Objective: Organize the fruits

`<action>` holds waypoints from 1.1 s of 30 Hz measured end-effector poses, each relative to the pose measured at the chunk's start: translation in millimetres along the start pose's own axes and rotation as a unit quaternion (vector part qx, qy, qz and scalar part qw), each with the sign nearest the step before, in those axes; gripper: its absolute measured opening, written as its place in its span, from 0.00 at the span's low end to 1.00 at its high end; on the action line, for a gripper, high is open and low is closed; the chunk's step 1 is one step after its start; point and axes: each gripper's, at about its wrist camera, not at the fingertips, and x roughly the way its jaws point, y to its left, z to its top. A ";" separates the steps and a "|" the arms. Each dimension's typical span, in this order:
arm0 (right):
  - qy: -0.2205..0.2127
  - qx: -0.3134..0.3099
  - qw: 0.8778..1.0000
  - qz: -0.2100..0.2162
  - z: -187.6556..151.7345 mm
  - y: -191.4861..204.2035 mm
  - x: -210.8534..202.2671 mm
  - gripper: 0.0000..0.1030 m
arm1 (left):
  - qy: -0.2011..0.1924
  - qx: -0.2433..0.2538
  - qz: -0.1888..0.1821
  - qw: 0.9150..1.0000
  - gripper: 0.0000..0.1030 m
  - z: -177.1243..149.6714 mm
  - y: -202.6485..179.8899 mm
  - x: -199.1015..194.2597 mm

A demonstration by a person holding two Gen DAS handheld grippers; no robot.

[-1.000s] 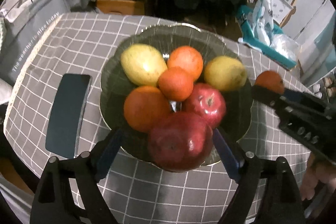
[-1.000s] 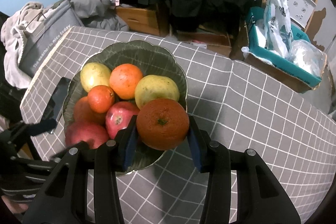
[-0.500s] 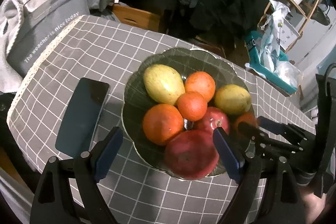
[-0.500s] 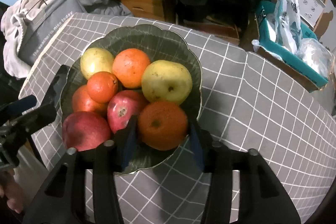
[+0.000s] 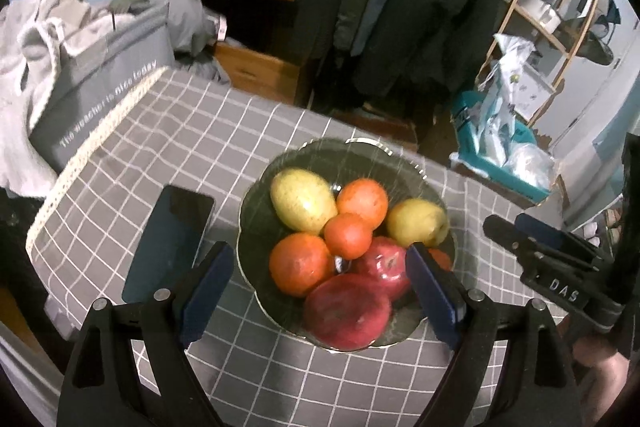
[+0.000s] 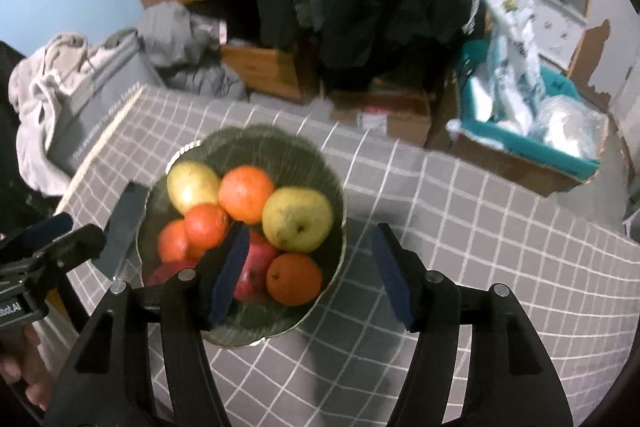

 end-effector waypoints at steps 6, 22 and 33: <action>-0.034 -0.004 0.999 -0.019 8.5 -2.8 -36.9 0.68 | -0.028 0.008 -0.007 1.000 0.86 7.0 -8.0 -23.9; -0.149 -0.033 0.986 -0.066 20.7 7.7 -137.5 0.80 | -0.122 0.053 0.010 0.991 0.99 21.8 -33.0 -92.3; -0.193 -0.035 0.976 -0.094 17.1 6.3 -179.3 0.81 | -0.176 0.074 0.014 0.982 0.99 32.0 -48.6 -138.7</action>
